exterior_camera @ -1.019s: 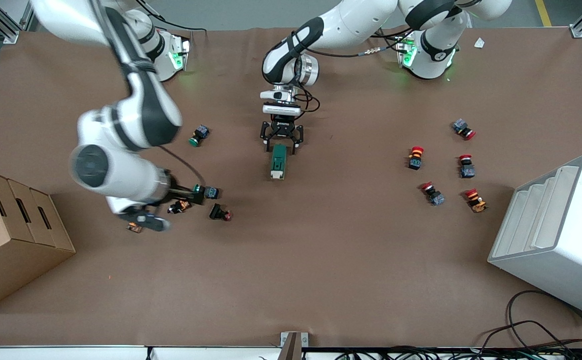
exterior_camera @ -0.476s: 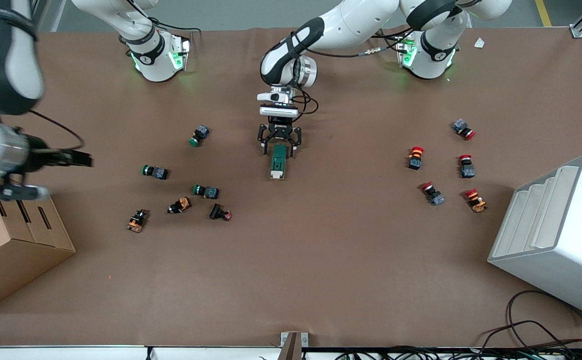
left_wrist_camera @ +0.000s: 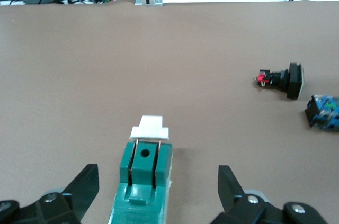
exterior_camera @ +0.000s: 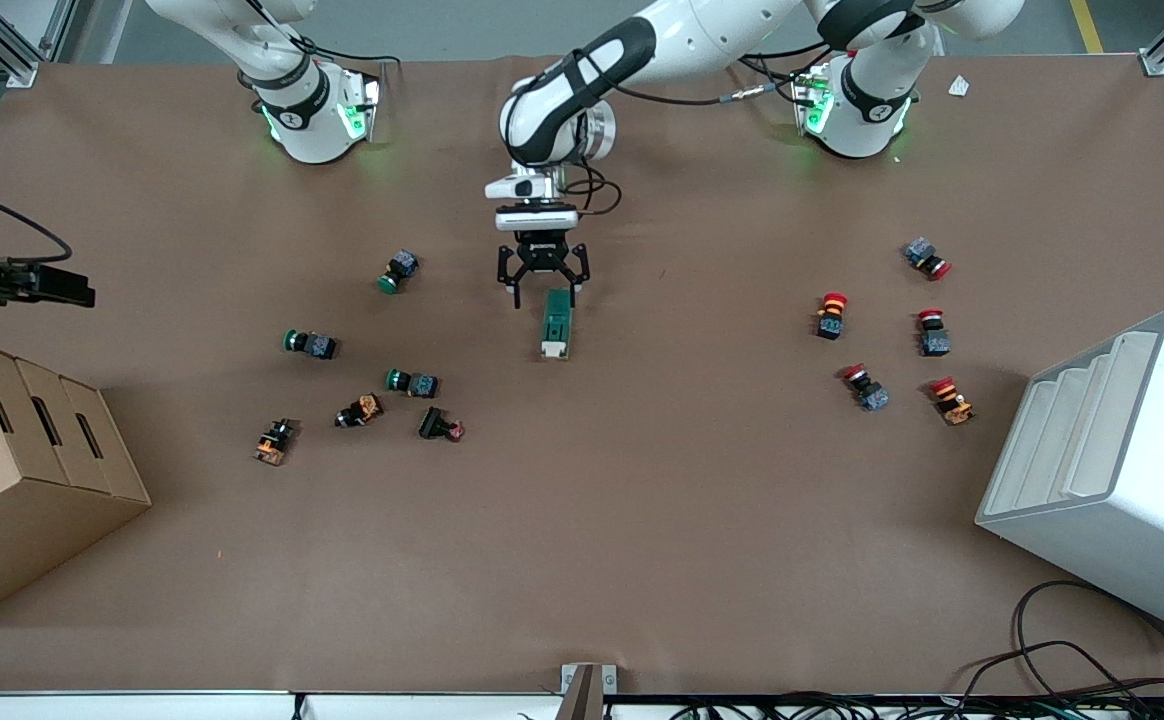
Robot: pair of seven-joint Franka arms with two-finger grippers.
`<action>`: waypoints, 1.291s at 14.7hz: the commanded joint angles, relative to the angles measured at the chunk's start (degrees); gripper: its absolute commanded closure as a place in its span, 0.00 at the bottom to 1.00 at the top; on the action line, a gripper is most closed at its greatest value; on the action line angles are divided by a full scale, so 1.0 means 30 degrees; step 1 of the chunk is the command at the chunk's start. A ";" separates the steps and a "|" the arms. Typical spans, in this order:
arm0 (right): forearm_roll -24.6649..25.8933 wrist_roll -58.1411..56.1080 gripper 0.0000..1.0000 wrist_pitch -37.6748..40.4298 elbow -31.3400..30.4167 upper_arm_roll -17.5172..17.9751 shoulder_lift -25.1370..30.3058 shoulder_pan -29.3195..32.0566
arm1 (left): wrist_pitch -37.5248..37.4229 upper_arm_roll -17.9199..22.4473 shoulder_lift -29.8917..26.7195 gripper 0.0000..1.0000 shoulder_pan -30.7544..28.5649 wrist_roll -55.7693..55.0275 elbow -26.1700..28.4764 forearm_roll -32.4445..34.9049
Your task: Close load switch with both arms
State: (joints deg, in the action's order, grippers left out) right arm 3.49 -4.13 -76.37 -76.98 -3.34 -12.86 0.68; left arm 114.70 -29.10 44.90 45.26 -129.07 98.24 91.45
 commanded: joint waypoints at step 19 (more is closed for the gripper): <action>-0.1076 -0.0029 0.00 -0.0497 -0.3777 0.0323 0.4983 0.0387 | -0.2571 -0.0233 -0.9897 0.00 -1.1680 2.7454 -0.4414 -2.3360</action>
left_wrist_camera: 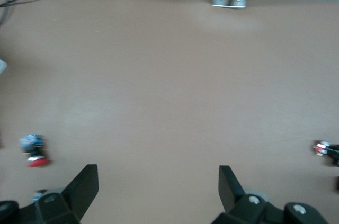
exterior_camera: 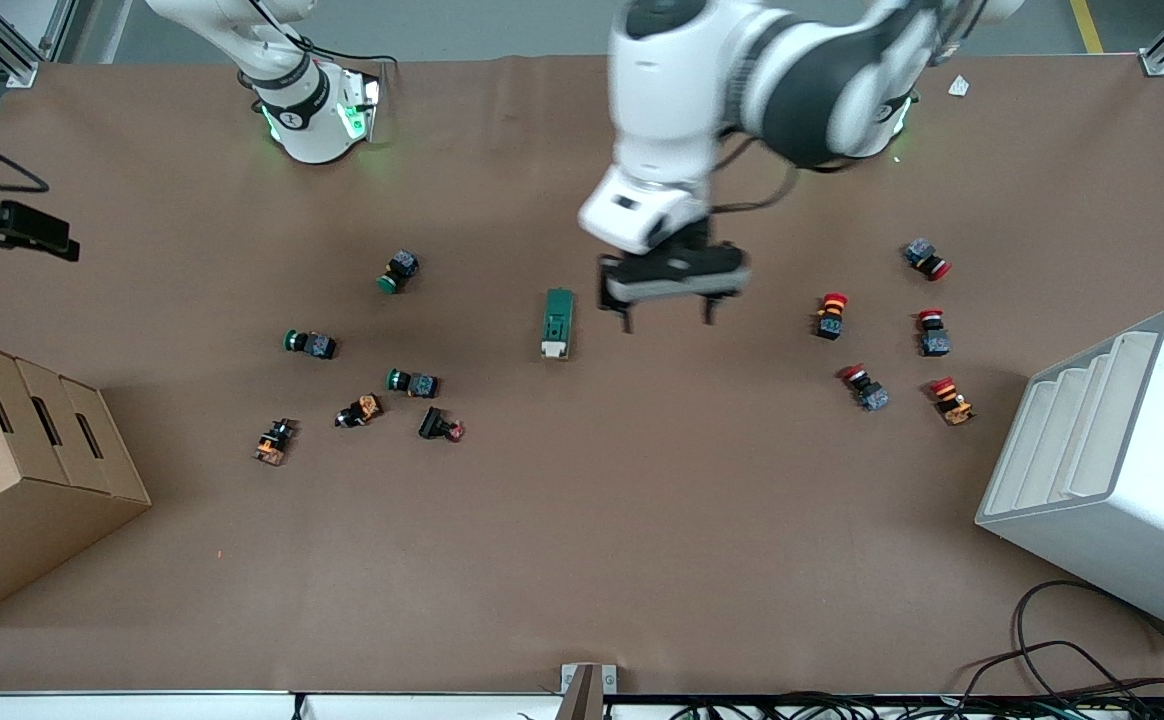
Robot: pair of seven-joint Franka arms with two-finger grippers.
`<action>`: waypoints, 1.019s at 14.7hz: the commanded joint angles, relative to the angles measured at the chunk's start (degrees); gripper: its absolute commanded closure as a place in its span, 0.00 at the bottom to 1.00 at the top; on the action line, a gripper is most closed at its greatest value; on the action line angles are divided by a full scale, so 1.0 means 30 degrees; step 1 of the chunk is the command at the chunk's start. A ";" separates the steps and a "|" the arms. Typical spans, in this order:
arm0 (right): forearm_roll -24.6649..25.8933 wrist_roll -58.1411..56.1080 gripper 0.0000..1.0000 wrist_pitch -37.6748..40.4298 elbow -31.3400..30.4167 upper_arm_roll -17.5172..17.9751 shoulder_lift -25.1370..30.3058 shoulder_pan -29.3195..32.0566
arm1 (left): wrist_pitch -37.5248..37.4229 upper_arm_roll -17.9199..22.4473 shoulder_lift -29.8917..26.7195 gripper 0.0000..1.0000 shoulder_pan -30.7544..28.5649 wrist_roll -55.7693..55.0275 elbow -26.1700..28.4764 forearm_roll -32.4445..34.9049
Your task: Close load switch with both arms
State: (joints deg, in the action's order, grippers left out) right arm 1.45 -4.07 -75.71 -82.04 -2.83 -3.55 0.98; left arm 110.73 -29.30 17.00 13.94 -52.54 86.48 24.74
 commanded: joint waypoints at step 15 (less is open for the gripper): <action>-0.0601 0.0302 0.00 -0.1451 -0.2920 0.0182 0.3734 0.0758 | -0.7378 0.5273 -0.4228 0.00 -0.6293 1.6183 -0.0967 -0.7832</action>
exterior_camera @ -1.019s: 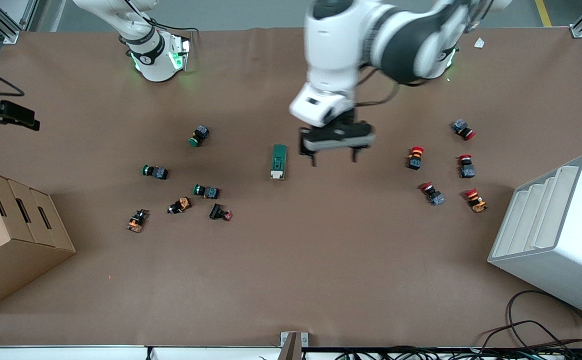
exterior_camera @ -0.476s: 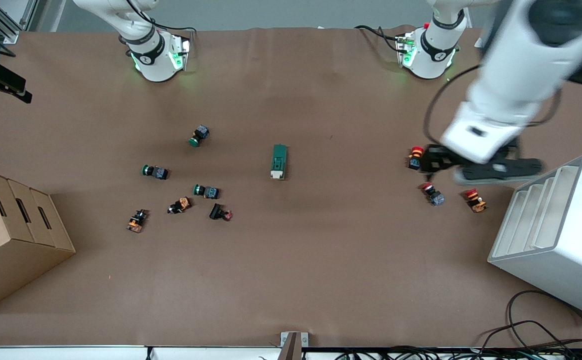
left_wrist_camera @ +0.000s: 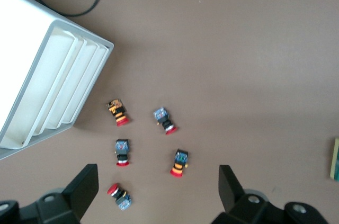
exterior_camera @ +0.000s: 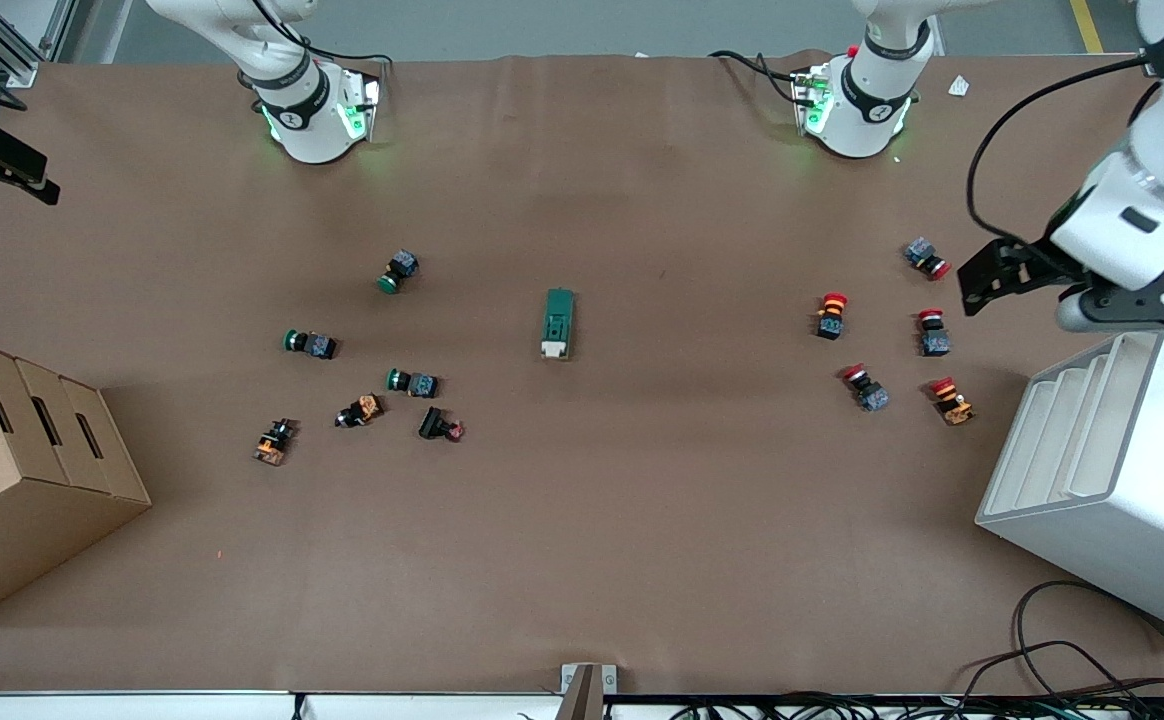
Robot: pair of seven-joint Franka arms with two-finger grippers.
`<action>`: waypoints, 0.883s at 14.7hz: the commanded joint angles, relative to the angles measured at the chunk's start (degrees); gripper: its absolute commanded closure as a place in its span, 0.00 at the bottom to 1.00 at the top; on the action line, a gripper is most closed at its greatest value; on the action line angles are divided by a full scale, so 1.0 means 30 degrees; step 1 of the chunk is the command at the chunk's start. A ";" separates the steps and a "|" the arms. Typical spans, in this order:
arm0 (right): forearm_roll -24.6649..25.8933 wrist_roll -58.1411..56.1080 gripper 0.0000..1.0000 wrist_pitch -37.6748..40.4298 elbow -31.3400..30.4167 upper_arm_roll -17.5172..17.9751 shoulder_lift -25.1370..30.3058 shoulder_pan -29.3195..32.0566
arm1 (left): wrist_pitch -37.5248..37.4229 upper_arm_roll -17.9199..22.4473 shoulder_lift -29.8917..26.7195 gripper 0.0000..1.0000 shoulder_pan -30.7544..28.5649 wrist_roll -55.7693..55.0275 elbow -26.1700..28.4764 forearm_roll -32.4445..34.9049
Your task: Close load switch with both arms
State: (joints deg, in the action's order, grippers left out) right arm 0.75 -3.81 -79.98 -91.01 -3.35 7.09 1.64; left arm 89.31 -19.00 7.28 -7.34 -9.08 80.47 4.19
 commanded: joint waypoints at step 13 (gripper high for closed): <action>-0.0688 0.0567 0.00 0.0321 0.1156 0.0384 -0.0577 0.0362 | -0.1173 0.5307 -0.4534 0.00 0.3591 0.3731 0.4467 -0.1574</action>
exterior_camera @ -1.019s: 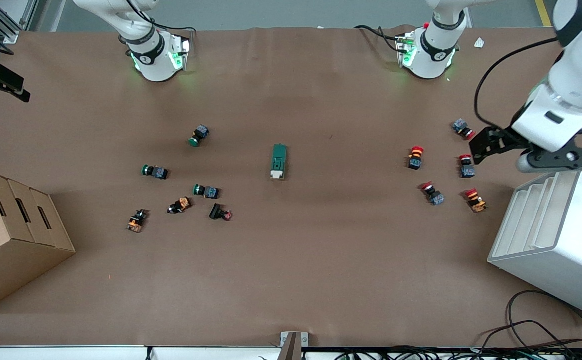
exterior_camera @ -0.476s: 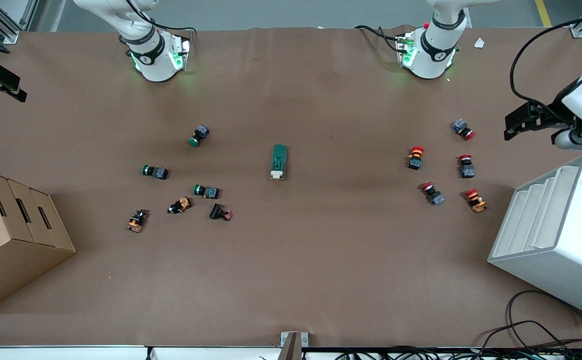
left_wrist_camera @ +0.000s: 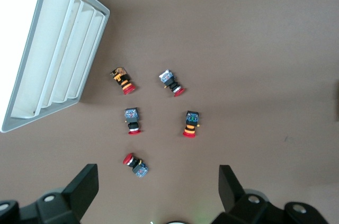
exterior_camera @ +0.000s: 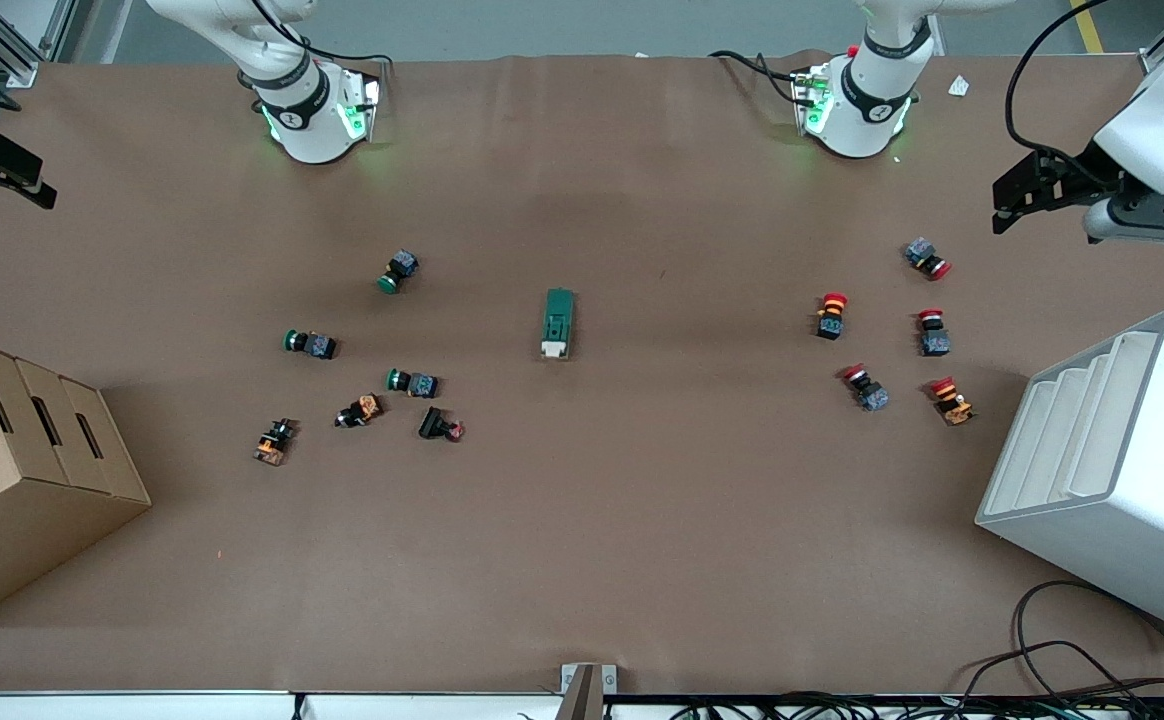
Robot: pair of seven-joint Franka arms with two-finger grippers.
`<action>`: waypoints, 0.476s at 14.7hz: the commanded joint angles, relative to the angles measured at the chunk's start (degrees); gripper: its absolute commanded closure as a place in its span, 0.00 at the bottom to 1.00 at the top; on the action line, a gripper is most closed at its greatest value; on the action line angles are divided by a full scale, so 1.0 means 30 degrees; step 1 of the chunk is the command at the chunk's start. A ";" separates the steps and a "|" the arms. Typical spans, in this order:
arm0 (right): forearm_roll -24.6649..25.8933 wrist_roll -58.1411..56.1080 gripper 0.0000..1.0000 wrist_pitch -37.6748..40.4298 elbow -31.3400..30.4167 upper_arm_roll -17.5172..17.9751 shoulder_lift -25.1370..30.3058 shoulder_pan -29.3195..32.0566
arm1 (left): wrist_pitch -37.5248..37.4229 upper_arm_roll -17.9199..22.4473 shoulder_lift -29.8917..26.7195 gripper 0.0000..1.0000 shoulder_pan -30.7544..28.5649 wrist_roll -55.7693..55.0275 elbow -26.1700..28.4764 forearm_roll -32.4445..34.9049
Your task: Close load switch with both arms
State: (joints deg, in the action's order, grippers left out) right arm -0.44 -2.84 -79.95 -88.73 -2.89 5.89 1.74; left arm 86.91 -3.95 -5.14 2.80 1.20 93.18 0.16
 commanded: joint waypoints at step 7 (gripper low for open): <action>-0.0494 0.0360 0.00 0.0574 0.0369 0.0231 -0.0146 0.0299 | -0.0464 0.0261 0.0510 0.00 0.0178 0.0070 -0.1174 -0.0228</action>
State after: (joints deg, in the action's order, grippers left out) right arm -0.71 -2.81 -79.23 -88.69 -2.86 5.84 1.74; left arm 86.37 -3.54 -4.91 2.90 1.20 92.28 0.16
